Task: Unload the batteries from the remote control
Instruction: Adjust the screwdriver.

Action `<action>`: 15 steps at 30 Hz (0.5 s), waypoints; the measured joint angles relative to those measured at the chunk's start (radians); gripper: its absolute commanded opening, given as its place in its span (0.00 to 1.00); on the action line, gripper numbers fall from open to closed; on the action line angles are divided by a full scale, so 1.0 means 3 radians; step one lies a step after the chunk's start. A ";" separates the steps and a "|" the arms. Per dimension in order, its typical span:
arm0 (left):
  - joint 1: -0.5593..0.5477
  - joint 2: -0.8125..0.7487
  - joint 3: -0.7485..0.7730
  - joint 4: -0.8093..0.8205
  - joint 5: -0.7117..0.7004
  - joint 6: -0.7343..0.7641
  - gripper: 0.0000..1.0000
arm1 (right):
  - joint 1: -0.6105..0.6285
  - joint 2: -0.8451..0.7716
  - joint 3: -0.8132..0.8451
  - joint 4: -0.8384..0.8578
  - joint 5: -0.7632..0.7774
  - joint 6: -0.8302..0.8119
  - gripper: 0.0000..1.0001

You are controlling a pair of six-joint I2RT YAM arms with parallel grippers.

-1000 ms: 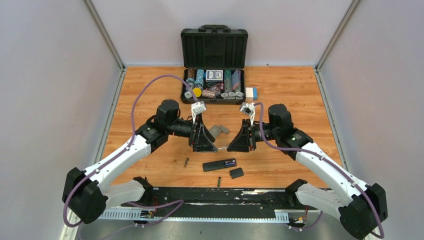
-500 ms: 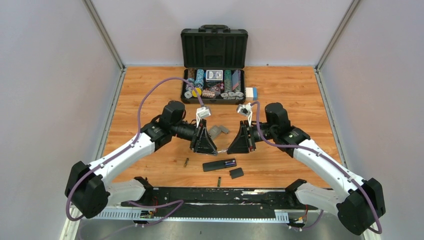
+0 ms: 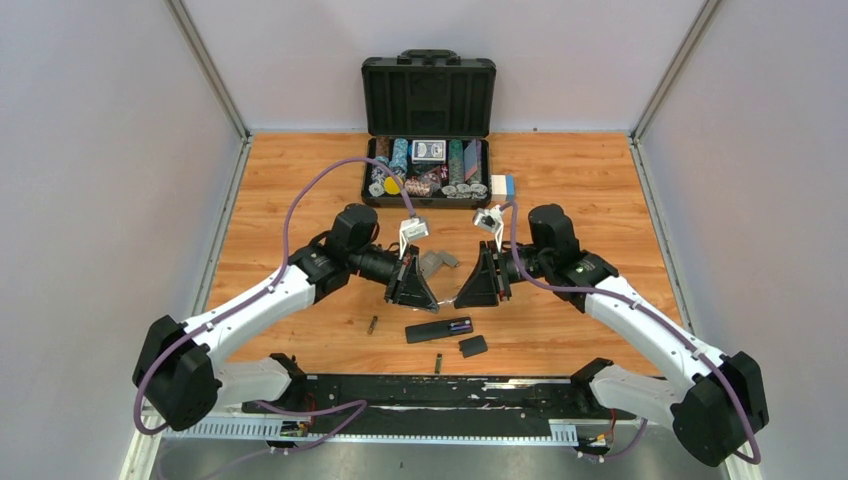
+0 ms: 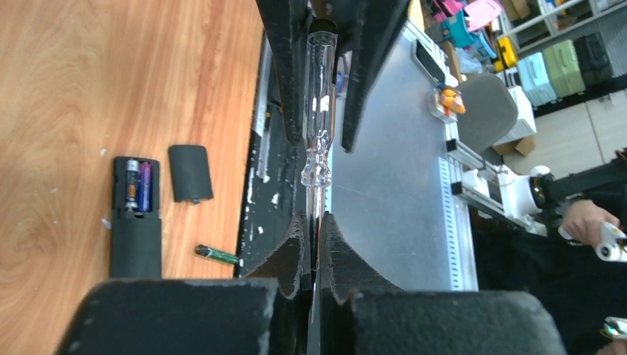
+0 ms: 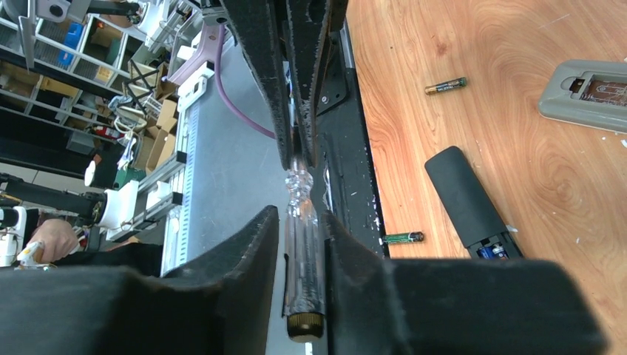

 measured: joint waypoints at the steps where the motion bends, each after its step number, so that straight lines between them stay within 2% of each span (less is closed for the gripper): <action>1: 0.0000 0.0009 0.0000 0.0019 -0.0001 -0.0009 0.00 | -0.0004 0.0000 0.0000 0.0003 0.0001 -0.0001 0.42; 4: -0.0004 0.0050 0.0000 0.0107 -0.0022 -0.0046 0.00 | -0.0004 0.0000 -0.0001 0.0033 -0.0029 0.0022 0.52; 7: -0.0003 0.0086 0.0000 0.0169 -0.0024 -0.0083 0.00 | -0.0003 -0.0004 -0.0015 0.0167 -0.0070 0.0102 0.52; 9: -0.0003 0.0088 0.0000 0.0211 -0.0025 -0.0098 0.00 | -0.0003 -0.0008 -0.0034 0.0257 -0.0084 0.0160 0.48; 12: -0.0003 0.0086 0.0000 0.0251 -0.0008 -0.0120 0.00 | -0.0005 -0.0009 -0.0061 0.0350 -0.0089 0.0210 0.33; 15: -0.0008 0.0085 0.0000 0.0280 0.0025 -0.0135 0.00 | -0.0010 -0.0009 -0.0090 0.0381 -0.0084 0.0239 0.26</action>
